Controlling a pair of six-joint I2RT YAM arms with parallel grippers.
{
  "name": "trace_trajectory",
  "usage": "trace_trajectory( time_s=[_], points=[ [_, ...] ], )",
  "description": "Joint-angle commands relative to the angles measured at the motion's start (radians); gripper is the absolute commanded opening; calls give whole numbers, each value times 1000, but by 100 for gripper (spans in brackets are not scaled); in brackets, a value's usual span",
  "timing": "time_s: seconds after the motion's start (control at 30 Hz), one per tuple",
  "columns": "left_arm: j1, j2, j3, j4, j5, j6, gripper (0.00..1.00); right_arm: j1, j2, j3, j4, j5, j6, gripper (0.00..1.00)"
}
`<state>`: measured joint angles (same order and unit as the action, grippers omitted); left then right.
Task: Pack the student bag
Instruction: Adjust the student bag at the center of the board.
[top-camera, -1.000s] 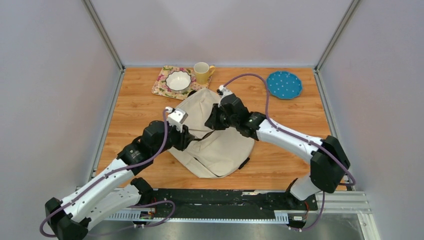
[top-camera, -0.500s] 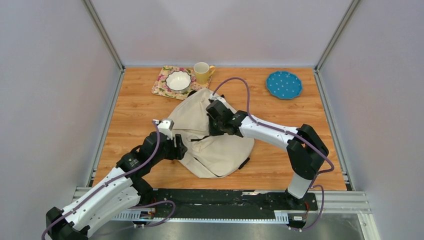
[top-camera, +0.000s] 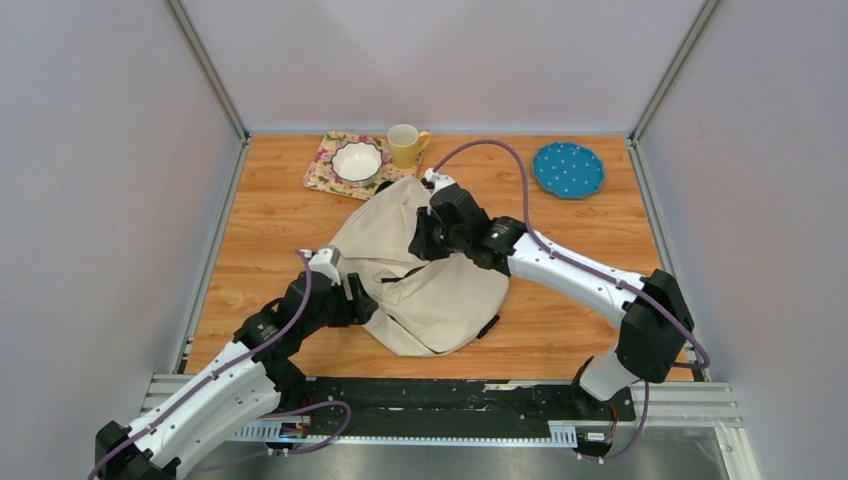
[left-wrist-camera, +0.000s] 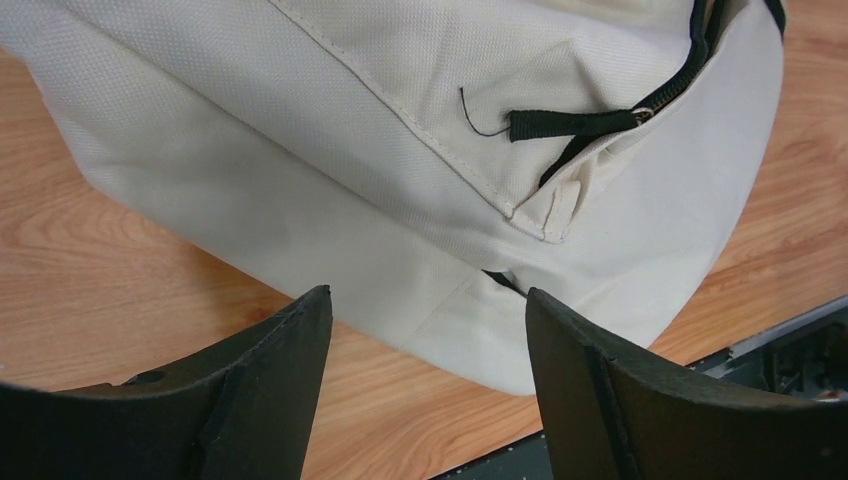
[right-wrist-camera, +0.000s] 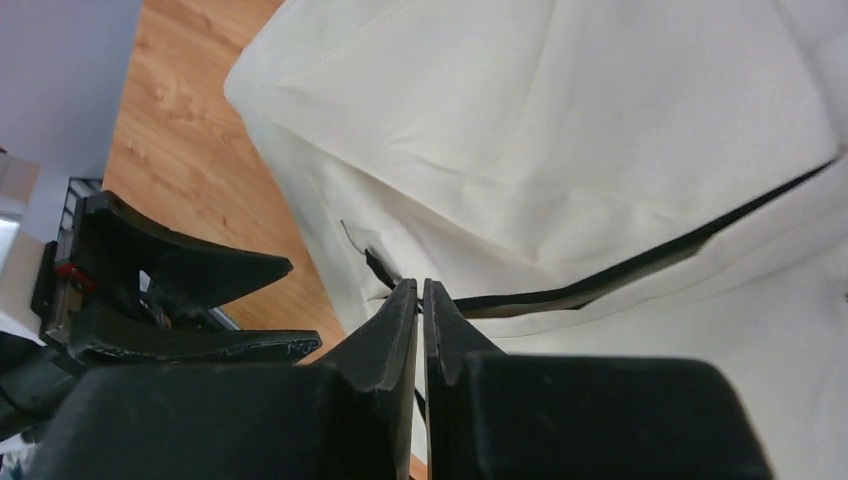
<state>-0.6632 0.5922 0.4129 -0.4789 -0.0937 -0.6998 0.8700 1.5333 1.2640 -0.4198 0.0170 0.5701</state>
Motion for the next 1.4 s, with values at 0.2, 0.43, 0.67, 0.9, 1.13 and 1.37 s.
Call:
trace_trajectory(
  time_s=[0.2, 0.43, 0.67, 0.9, 1.13, 1.37],
  points=[
    [57, -55, -89, 143, 120, -145, 79, 24, 215, 49, -45, -54, -6, 5],
    [93, -92, -224, 330, 169, -262, 79, 24, 200, 57, -68, -19, -52, 6],
    [105, -121, -319, 575, 172, -380, 80, 24, 172, 29, -48, -31, -49, 9],
    [105, -3, -315, 652, 149, -403, 80, 26, 174, 8, -11, -57, -16, 9],
    [106, 67, -319, 694, 97, -385, 58, 24, 165, -11, 4, -71, -3, 9],
    [117, 95, -295, 681, 61, -320, 28, 24, 157, -35, 13, -80, 4, 10]
  ],
)
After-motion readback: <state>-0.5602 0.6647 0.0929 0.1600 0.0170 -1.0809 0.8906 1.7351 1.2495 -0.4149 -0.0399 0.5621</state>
